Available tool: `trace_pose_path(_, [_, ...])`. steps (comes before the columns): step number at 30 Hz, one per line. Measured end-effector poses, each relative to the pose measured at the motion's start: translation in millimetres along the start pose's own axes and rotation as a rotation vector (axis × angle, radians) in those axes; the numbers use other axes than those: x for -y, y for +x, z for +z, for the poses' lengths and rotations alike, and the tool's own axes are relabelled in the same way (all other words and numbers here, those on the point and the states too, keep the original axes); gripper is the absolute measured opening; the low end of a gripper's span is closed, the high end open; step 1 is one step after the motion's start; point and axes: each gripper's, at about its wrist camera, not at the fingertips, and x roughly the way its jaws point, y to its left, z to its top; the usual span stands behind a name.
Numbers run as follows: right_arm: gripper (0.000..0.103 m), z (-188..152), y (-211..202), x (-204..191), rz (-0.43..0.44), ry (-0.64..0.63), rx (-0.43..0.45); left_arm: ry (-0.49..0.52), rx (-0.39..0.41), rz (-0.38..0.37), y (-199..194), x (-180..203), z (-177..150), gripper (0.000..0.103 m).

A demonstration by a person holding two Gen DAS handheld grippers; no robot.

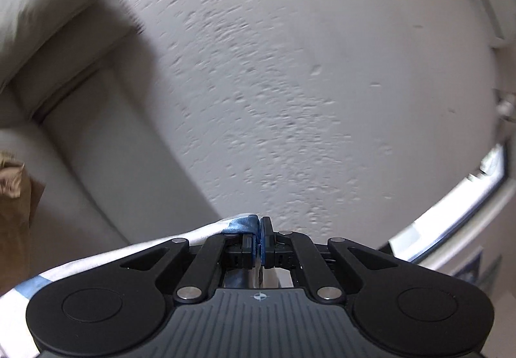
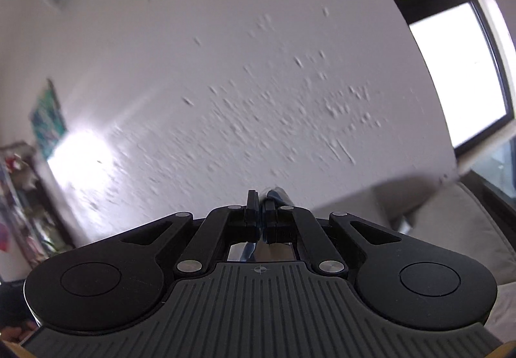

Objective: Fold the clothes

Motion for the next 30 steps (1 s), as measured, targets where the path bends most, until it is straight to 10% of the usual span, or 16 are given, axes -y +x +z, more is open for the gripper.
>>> trace_pose_path(4, [0.001, 44, 22, -12, 0.032, 0.026, 0.091, 0.021, 0.079, -0.106, 1, 40, 37, 0.0])
trace_pose_path(11, [0.001, 95, -59, -38, 0.108, -0.119, 0.356, 0.119, 0.133, -0.276, -45, 58, 44, 0.001])
trace_pose_path(22, [0.001, -105, -23, 115, -0.108, 0.068, -0.213, -0.006, -0.239, 0.114, 3, -185, -133, 0.001])
trace_pose_path(30, [0.001, -273, -12, 213, -0.261, 0.255, -0.447, -0.012, -0.356, 0.339, 22, -293, -217, 0.001])
